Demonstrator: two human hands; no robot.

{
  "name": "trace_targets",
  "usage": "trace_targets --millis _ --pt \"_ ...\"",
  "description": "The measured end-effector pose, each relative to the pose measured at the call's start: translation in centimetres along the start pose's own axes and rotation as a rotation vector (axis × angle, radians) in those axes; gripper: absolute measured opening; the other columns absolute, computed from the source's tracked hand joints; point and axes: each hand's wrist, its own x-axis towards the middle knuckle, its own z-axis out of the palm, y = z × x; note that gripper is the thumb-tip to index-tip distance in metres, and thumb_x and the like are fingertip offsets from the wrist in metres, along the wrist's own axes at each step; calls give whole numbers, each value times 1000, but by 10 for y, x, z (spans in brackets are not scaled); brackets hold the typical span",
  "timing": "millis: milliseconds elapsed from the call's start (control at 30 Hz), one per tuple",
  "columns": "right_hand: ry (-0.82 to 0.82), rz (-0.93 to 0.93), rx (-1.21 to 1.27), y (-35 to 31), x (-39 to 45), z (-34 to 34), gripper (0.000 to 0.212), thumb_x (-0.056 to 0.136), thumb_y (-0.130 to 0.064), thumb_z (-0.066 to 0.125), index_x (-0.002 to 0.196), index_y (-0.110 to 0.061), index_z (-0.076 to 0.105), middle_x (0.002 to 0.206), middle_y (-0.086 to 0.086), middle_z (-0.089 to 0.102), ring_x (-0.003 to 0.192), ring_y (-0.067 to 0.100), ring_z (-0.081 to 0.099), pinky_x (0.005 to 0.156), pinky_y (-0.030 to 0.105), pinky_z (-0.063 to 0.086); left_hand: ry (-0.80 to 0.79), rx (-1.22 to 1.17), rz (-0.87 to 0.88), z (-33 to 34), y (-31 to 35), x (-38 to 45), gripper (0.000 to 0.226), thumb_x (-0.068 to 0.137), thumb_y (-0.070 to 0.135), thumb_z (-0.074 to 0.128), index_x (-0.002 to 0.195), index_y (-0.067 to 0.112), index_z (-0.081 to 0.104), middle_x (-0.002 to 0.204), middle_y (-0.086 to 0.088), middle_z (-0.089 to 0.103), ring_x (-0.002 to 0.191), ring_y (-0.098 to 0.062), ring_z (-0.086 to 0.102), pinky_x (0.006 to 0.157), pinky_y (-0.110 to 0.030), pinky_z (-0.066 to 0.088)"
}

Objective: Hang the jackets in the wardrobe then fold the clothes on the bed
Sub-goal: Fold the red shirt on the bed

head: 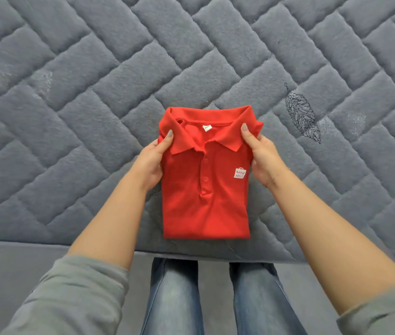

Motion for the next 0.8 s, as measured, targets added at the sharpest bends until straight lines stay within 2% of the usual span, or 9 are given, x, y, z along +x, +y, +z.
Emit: trace_targets --millis 133,200,300,467,600,800 --pt "-23 -188 -92 -5 -36 2 13 95 -16 61 107 -14 66 99 -4 74 88 4 69 74 17 53 13 -80 230 6 -17 -49 23 101 24 49 118 17 62 105 0 74 93 -9 70 88 -30 57" --pt "-101 -223 -128 -14 -56 1 15 95 -15 60 109 -13 65 103 -1 73 90 5 68 76 18 53 71 -80 374 14 -25 -82 24 100 21 50 121 15 60 108 1 73 95 -9 69 85 -27 57" --pt "-276 -245 -182 -37 -95 1 20 95 -16 60 113 -10 64 105 2 73 92 9 69 76 20 54 204 -150 587 30 -37 -142 20 98 16 51 115 15 62 100 7 75 90 -4 69 77 -19 55" --pt "-542 -326 -327 -94 -184 7 30 85 -23 66 110 -7 68 108 11 72 98 17 67 89 29 54 369 -253 849 66 -62 -255 21 92 18 54 111 18 63 99 10 74 92 -2 67 84 -18 53" --pt "-791 -394 -434 -134 -267 31 28 83 -22 67 107 -8 70 102 7 74 92 15 68 82 25 55 475 -358 1000 88 -81 -354 26 87 23 57 112 20 63 106 7 74 100 -7 66 92 -24 52" --pt "-1144 -441 -490 -138 -407 75 19 82 -23 69 98 -15 73 97 3 76 87 12 70 76 22 55 698 -465 1205 97 -127 -520 31 85 26 61 116 20 65 116 2 72 109 -10 66 89 -21 53"
